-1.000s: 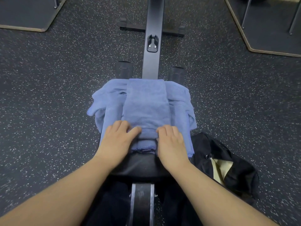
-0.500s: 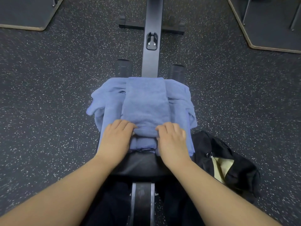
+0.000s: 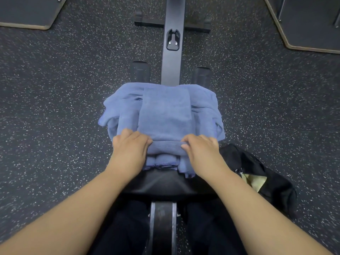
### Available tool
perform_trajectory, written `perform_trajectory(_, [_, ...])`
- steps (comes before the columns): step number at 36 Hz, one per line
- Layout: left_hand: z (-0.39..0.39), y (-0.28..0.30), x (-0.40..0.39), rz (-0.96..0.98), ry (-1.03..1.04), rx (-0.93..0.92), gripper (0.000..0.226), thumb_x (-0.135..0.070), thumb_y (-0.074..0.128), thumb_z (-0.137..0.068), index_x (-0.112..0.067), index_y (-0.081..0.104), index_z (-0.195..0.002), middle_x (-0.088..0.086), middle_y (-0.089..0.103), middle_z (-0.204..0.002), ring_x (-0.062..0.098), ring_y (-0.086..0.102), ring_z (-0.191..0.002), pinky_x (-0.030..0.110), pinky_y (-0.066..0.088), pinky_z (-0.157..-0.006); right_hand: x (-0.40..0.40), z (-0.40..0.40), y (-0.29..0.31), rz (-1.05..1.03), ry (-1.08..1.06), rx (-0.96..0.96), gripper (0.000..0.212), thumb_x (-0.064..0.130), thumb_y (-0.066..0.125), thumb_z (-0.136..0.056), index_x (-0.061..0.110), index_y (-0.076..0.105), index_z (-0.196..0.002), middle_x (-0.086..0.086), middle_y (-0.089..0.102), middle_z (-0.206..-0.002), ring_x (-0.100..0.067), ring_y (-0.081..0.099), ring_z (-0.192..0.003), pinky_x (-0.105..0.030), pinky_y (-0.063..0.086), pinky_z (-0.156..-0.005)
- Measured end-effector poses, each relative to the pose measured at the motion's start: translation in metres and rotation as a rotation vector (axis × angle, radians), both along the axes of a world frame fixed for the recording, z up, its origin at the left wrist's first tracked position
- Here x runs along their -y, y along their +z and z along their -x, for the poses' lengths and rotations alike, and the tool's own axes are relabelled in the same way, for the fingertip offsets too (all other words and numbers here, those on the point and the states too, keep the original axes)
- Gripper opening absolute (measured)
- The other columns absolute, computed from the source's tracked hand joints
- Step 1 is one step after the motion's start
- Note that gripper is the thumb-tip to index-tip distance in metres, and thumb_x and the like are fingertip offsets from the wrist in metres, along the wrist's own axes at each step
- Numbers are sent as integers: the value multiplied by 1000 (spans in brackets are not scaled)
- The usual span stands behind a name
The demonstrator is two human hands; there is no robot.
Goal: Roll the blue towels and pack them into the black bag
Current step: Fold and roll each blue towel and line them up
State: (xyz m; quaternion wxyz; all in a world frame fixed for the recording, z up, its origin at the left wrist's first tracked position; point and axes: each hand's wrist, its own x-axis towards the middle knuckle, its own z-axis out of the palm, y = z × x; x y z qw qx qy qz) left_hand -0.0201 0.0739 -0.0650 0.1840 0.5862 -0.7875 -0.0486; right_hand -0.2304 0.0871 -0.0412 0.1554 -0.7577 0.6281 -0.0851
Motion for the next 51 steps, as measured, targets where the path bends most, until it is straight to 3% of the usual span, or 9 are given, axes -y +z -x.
perform_trajectory(7, [2,3,1,2,84,95,34,-39,40,-86,-15,59,-72,7,56,-80,30,49,-77,36,32,-60,-1,-9,-2,-19,-83,-58,24,32,33,-104,22,55,-107,10,50,-91,-18,42,-96,-31,12,-71])
perform_trajectory(10, [1,4,0,40,19,-20,1,-18,54,-78,-17,55,-78,6,53,-84,23,35,-79,33,25,-63,-1,-13,-4,10,-116,-67,23,33,37,-102,23,58,-106,6,58,-105,-21,45,-103,-31,13,-72])
perform_trajectory(13, [2,6,-1,13,-74,-47,19,-7,56,-62,-18,60,-76,4,53,-84,20,34,-80,33,23,-65,-2,-14,-5,67,-149,-42,22,32,45,-100,20,63,-105,0,56,-106,-24,47,-104,-31,16,-75])
perform_trajectory(19, [10,6,-6,-1,-31,2,25,-28,42,-76,-15,64,-79,7,57,-84,29,48,-76,39,42,-61,-1,-14,-10,161,-224,-70,11,24,71,-84,15,66,-84,-5,56,-91,-29,52,-88,-33,24,-72])
perform_trajectory(22, [10,2,-7,-7,-21,44,34,-44,45,-74,-16,63,-83,7,57,-88,24,38,-84,39,43,-64,-1,-15,-9,283,-220,-53,29,14,87,-62,16,58,-69,-3,55,-76,-28,52,-68,-31,30,-60])
perform_trajectory(26, [8,-1,-5,2,-42,86,39,-47,45,-73,-15,63,-87,7,58,-91,24,39,-87,38,42,-64,-3,-18,-11,396,-136,29,28,0,76,-65,18,56,-73,-1,53,-75,-24,48,-66,-29,29,-60])
perform_trajectory(30, [9,-1,-6,5,-53,90,34,-40,44,-75,-16,62,-90,4,59,-96,23,41,-93,38,37,-69,-7,-23,-18,376,-61,91,25,9,36,-71,17,58,-81,-2,54,-80,-21,44,-74,-30,32,-63])
perform_trajectory(37, [9,-2,-3,-2,-65,89,33,-37,44,-74,-15,61,-92,4,60,-99,22,42,-98,35,23,-70,-11,-24,-23,328,-68,58,43,3,69,-54,14,53,-93,-4,55,-91,-21,40,-83,-29,28,-71])
perform_trajectory(51, [-2,6,5,-100,-31,12,40,-39,36,-88,-27,64,-116,-3,61,-104,21,40,-102,33,23,-74,0,-15,-16,266,-117,88,24,18,56,-82,18,62,-106,2,65,-100,-24,61,-96,-31,23,-78])
